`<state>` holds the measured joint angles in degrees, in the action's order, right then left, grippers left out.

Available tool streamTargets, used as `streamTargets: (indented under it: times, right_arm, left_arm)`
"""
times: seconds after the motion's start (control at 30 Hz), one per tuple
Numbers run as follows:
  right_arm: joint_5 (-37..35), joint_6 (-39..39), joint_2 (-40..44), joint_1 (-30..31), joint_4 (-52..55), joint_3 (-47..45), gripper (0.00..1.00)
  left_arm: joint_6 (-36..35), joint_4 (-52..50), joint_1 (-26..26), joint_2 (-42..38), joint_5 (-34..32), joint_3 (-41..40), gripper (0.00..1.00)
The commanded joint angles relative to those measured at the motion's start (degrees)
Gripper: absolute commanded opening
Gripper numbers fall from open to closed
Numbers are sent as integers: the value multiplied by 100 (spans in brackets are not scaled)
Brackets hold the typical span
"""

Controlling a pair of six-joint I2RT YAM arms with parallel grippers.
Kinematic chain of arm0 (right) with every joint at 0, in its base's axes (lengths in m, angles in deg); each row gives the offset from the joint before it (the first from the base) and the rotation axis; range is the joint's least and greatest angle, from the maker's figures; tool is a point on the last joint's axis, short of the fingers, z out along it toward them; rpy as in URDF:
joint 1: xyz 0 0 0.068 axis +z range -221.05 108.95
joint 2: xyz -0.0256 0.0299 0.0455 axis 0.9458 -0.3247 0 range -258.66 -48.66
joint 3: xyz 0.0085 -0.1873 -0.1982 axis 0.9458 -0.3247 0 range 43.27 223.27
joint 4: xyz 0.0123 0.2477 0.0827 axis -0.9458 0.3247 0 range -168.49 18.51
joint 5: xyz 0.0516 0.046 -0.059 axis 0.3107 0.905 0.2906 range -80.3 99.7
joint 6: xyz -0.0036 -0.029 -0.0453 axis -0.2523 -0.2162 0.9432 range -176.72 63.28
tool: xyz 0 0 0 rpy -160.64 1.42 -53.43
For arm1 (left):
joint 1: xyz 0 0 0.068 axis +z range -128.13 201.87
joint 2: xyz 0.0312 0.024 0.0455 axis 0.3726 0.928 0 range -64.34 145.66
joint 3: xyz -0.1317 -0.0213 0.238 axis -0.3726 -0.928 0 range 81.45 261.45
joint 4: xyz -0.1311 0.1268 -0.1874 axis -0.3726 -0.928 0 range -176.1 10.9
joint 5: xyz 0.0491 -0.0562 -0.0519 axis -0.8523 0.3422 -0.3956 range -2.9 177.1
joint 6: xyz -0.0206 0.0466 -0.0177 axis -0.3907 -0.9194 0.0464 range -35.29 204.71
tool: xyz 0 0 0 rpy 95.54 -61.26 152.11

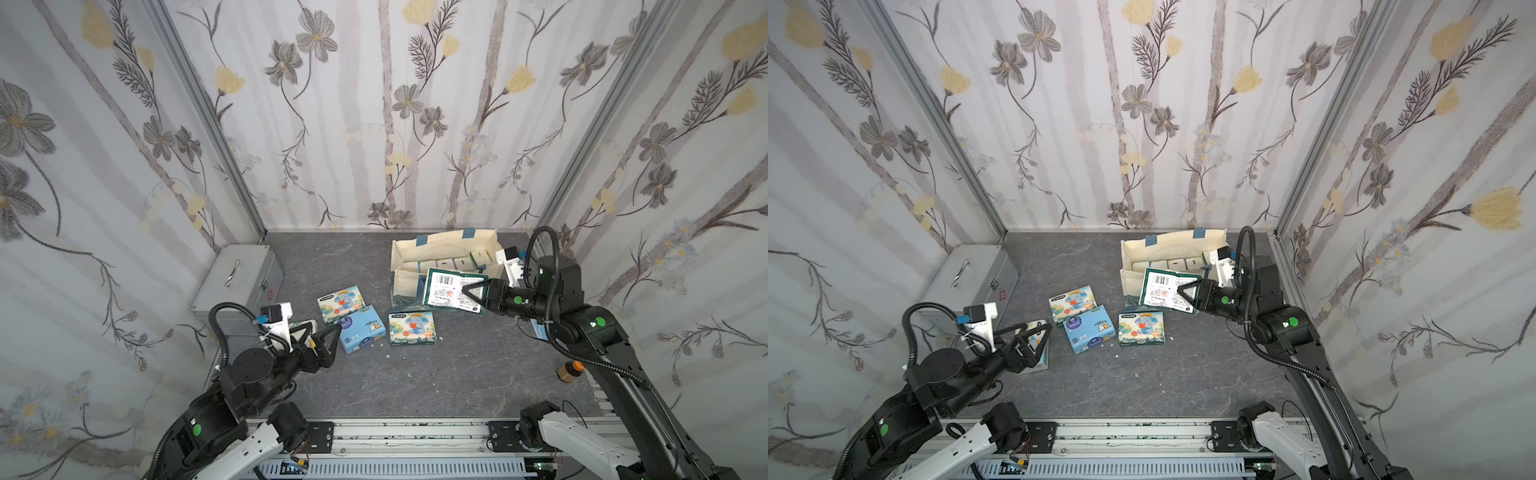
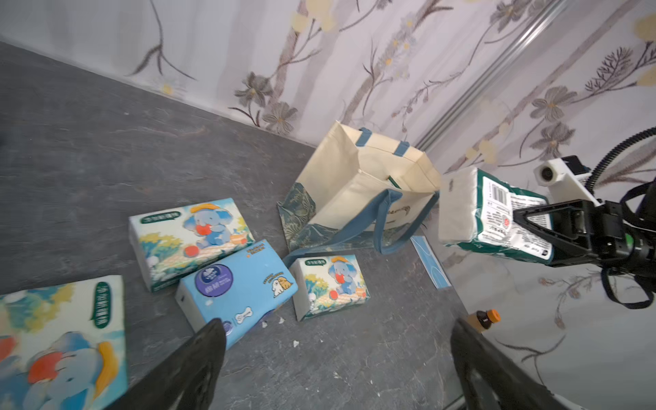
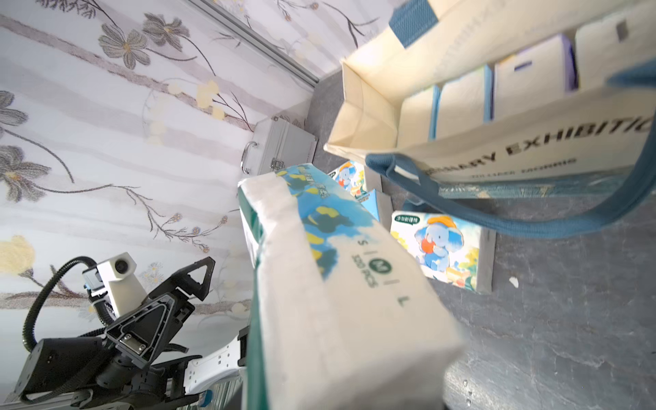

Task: Put tissues into the canvas bag
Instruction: Place the pack of facial tissues in the canvas bag.

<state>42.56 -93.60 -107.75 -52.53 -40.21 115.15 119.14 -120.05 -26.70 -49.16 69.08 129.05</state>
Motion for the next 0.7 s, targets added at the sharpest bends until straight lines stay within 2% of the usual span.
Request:
streamTargets:
  times: [0.0, 0.13, 0.33, 0.67]
  right_arm:
    - [35, 460, -677, -116, 436, 857, 37]
    - [-65, 581, -1699, -348, 620, 1830, 39]
    - [-278, 740, -2973, -447, 1100, 3024, 40]
    - [-280, 1045, -4190, -138, 1635, 3673, 40]
  left_arm:
    - [-205, -862, 1, -239, -1119, 254, 100]
    - [-501, -1105, 2, -408, -1126, 184, 100]
    - [-826, -1149, 3, -425, -520, -145, 100]
    - [-820, -1281, 341, -158, -249, -111, 100]
